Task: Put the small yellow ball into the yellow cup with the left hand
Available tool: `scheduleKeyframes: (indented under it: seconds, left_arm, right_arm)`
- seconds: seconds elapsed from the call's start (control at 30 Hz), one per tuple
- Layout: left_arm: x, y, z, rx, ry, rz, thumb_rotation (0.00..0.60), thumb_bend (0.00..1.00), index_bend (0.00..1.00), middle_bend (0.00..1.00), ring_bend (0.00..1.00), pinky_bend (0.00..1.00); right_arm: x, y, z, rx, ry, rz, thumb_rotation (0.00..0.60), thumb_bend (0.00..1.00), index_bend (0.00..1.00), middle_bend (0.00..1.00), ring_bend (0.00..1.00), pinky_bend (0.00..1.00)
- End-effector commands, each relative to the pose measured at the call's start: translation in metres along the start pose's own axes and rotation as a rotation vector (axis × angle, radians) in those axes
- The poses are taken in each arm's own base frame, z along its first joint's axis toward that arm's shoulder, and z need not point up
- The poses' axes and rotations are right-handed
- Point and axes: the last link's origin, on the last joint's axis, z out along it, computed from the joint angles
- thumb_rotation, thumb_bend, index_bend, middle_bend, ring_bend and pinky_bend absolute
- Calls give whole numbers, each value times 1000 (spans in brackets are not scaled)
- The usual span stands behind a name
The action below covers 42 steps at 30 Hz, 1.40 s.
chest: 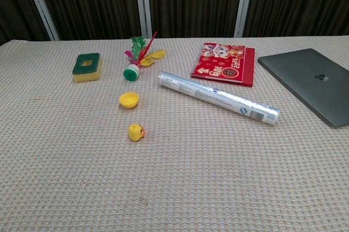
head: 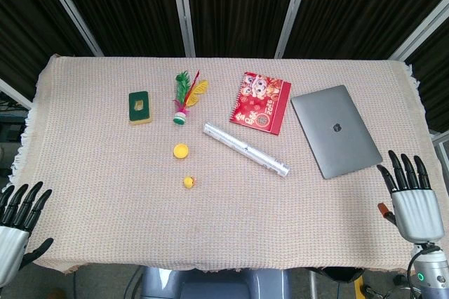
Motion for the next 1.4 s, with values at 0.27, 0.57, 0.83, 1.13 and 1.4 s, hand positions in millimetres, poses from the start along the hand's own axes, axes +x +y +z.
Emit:
scheduleKeyframes:
  seconds: [0.27,0.57,0.83,1.13,1.4]
  left_arm:
    - [-1,3,1,-10,0,9,600,37,0,0,0,0]
    - [-1,2,2,-8,-6,5,600,36,0,0,0,0]
    - [-1,4,2,-11,-9,6,600,37,0,0,0,0]
    - [-1,4,2,-11,-10,3,600,37,0,0,0,0]
    - [-1,5,5,-31,-13,-11,600,39,0,0,0,0]
  right_arm:
    - [1,2,-1,-2,6,3,600,0,206,0,0,0]
    - [1,2,-3,-4,4,3,600,0,206,0,0,0]
    - [1,3,-4,-1,4,3,600,0,206,0,0,0]
    - [1,2,-4,2,2,5,600,0,207,0,0,0]
    - [1,3,-5,4,6,8,600,0,210,0,0,0]
